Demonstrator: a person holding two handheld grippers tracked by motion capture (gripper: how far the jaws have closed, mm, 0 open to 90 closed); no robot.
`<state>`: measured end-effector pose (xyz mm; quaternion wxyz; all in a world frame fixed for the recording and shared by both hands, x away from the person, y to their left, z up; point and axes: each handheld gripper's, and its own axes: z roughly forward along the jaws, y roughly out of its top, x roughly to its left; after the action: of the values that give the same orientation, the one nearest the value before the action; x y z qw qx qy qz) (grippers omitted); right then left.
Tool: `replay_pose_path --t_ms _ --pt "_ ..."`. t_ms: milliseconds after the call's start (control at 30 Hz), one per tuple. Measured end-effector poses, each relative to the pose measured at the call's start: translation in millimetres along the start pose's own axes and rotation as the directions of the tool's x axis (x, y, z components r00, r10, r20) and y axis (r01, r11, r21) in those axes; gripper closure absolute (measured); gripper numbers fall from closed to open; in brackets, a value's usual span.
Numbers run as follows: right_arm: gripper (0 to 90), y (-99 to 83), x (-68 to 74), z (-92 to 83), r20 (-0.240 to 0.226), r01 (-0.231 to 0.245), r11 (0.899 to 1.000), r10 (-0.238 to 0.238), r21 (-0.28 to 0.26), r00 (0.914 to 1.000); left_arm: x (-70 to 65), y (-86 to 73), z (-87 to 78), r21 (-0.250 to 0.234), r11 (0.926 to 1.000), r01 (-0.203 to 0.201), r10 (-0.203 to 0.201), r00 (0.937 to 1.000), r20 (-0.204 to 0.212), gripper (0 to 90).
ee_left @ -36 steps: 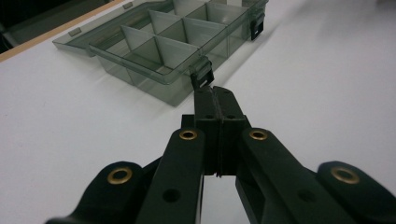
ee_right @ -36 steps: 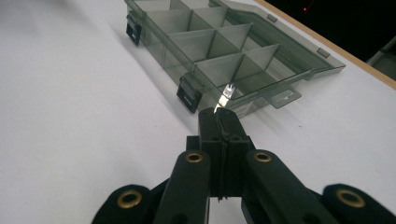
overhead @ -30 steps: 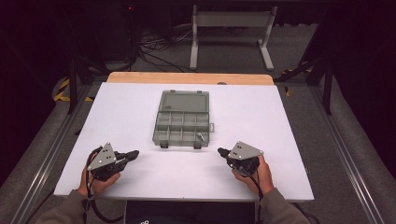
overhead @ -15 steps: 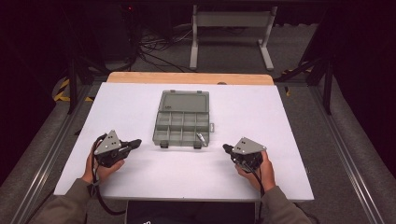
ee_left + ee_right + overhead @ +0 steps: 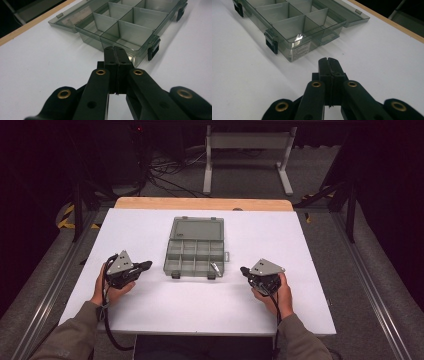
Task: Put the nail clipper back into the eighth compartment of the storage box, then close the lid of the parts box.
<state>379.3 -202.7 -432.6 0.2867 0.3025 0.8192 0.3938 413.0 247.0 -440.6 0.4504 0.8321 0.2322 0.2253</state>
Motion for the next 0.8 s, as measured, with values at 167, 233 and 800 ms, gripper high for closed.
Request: replay_pose_path --t_ms 167,233,800 --pt "90.0 3.6 -3.5 3.4 0.003 -0.003 1.000 0.003 0.002 1.0000 1.4 -0.5 -1.7 0.000 1.0000 -0.001 0.001 1.0000 -0.006 89.9" --pt "90.0 5.5 -5.1 5.5 -0.006 0.004 1.000 -0.004 0.009 1.0000 1.6 -0.2 -1.6 0.003 1.0000 -0.006 0.006 0.9999 -0.010 89.9" --pt "90.0 23.2 -21.3 23.6 0.004 -0.018 1.000 0.017 0.023 0.9998 28.4 14.2 15.1 0.013 0.9997 0.019 -0.019 0.9996 -0.019 89.9"
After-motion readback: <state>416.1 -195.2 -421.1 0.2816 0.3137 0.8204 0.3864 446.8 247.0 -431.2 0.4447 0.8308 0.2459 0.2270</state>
